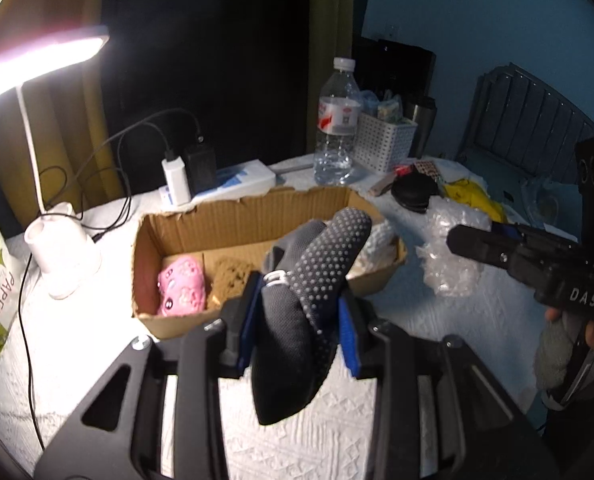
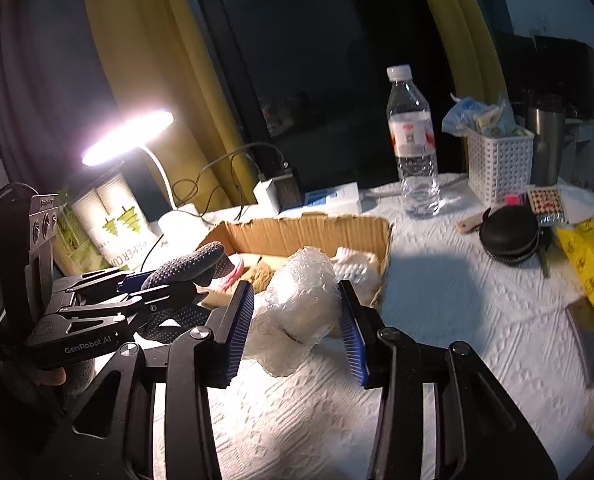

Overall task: Organize soft objects
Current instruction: 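Carry the glove and bubble wrap over the box and release both into it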

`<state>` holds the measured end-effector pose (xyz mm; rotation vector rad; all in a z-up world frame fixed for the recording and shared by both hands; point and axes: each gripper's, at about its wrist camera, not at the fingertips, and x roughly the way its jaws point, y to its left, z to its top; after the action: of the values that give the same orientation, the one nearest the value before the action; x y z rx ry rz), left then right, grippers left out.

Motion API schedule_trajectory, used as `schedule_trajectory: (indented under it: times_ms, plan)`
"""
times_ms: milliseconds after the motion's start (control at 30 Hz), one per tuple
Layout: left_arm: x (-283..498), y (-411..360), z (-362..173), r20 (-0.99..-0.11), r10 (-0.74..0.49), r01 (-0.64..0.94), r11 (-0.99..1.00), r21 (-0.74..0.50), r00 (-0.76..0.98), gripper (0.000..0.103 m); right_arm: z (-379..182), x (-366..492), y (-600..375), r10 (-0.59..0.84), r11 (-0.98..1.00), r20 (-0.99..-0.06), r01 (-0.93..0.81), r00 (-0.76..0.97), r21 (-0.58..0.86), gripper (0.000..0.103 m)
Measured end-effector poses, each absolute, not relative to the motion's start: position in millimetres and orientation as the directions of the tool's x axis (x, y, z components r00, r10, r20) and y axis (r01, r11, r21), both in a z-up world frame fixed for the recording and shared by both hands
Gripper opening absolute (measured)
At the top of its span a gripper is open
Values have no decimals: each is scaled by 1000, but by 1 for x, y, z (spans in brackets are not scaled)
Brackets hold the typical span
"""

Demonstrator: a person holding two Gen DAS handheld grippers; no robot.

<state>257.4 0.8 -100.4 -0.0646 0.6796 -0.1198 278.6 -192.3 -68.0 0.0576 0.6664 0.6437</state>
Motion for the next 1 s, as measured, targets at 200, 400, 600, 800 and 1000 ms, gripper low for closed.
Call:
schedule_trajectory:
  times_ms: [200, 400, 600, 800, 1000]
  plan:
    - [275, -5, -88, -605, -120, 90, 993, -79, 787, 35, -64, 291, -204, 577, 806, -543, -535, 611, 255, 45]
    - [298, -8, -87, -606, -89, 76, 996, -48, 790, 35, -66, 303, -220, 578, 810, -526, -518, 624, 275, 45]
    - [321, -12, -102, -632, -77, 60, 997, -48, 771, 35, -72, 317, -230, 580, 809, -523, -516, 624, 281, 45]
    - [349, -15, -122, -656, -78, 46, 997, -66, 751, 35, -83, 333, -239, 574, 814, -538, -503, 617, 292, 45]
    - [370, -15, -145, -700, -80, 39, 997, -74, 710, 37, -94, 347, -244, 549, 830, -570, -478, 611, 288, 45]
